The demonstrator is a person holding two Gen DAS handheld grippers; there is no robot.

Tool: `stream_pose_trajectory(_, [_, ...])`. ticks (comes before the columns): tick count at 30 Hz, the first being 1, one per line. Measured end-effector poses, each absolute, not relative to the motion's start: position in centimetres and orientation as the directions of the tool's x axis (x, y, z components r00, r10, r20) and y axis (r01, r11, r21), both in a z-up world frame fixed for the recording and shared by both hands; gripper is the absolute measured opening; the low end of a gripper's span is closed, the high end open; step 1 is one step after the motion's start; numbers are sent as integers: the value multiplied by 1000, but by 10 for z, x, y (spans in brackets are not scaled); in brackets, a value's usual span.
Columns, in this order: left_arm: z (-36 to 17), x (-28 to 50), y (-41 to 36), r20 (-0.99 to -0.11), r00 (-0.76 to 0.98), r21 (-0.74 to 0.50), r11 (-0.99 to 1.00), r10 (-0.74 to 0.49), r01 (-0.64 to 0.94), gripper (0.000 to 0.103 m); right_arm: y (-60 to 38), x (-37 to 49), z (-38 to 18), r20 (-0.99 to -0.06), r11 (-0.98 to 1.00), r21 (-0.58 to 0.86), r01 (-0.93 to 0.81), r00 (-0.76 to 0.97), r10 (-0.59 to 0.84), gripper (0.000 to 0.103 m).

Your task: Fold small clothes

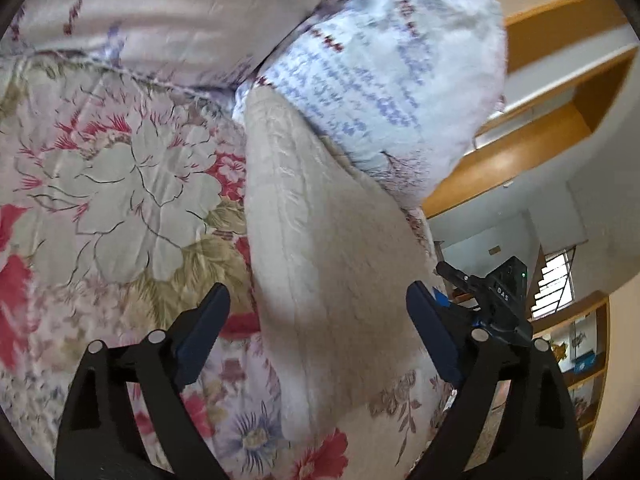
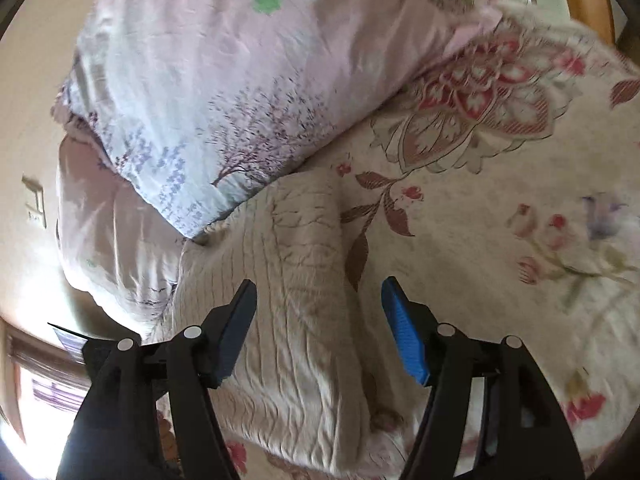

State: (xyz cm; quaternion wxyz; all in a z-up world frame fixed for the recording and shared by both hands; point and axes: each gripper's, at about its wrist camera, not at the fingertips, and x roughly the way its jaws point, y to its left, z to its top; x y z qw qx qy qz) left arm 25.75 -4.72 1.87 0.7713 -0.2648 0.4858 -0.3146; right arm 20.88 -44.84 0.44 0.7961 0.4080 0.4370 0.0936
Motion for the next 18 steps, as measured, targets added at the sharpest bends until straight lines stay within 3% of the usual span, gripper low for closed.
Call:
stream_pose_trajectory(11, [4, 284, -74, -582, 293, -727, 647, -759, 230, 88, -433, 230, -9, -588, 611, 776, 157, 529, 611, 67])
stream_pose_trajectory(18, [11, 277, -106, -668, 327, -575, 743, -668, 342, 84, -413, 237, -6, -584, 643, 763, 68, 497, 641, 62])
